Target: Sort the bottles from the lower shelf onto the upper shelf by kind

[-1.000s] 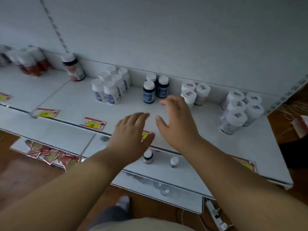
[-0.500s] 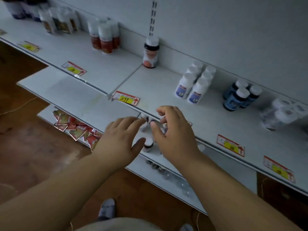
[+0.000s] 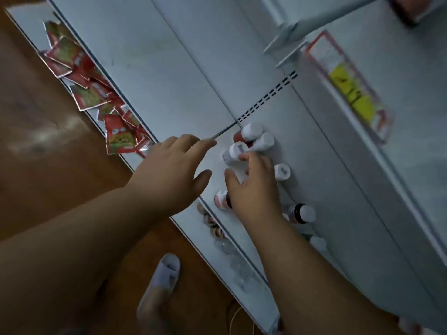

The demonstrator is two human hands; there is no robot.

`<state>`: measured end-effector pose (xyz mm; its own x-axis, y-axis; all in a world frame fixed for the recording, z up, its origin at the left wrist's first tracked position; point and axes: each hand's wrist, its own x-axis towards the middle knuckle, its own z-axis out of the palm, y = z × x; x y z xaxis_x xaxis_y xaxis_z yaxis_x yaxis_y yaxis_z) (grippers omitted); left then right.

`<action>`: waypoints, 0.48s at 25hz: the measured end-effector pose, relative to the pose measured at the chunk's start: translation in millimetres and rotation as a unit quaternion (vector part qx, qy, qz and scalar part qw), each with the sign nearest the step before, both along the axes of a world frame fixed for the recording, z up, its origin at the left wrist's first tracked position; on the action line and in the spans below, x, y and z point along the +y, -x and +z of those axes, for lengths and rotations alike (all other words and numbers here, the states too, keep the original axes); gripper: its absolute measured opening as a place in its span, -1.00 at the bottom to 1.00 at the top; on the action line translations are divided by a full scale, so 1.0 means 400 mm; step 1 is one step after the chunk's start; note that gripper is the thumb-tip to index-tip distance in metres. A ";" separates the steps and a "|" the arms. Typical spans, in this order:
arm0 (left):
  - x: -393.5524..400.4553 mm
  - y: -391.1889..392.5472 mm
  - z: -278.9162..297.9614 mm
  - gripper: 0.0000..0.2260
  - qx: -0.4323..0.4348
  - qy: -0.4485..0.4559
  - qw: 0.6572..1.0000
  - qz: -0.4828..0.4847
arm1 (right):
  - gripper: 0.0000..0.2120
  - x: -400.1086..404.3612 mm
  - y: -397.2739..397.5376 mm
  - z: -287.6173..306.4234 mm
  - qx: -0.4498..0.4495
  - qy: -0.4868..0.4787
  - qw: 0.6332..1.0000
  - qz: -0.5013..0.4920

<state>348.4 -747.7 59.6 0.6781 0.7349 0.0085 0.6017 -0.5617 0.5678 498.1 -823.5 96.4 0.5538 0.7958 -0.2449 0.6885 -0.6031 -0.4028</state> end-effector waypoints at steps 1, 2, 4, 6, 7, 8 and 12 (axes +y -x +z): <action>0.000 -0.025 -0.058 -0.49 -0.007 0.010 1.000 0.010 | -0.59 0.029 -0.031 -0.060 -0.005 0.025 1.000 -0.013; 0.001 -0.047 -0.112 -0.49 -0.014 0.022 1.000 0.017 | -0.53 0.057 -0.063 -0.117 -0.010 0.052 0.998 -0.028; 0.006 -0.073 -0.204 -0.47 -0.013 0.037 0.999 0.020 | -0.41 0.109 -0.118 -0.214 -0.011 0.111 0.993 -0.048; 0.012 -0.085 -0.271 -0.44 0.020 0.032 0.999 0.011 | -0.37 0.143 -0.167 -0.292 -0.031 0.154 0.987 -0.029; 0.014 -0.088 -0.295 -0.43 0.040 0.029 0.999 0.008 | -0.38 0.154 -0.186 -0.324 -0.043 0.157 0.986 -0.019; 0.015 -0.092 -0.313 -0.42 0.049 0.028 0.998 0.004 | -0.41 0.164 -0.202 -0.348 -0.051 0.143 0.988 -0.015; 0.003 -0.106 -0.309 -0.45 0.028 0.060 0.998 0.017 | -0.63 0.189 -0.220 -0.374 -0.058 0.062 0.996 -0.027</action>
<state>390.9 -746.3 -64.0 0.6498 0.7507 -0.1191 0.6521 -0.4700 0.5949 586.0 -748.0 -53.4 0.6247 0.7326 -0.2703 0.6921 -0.6797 -0.2427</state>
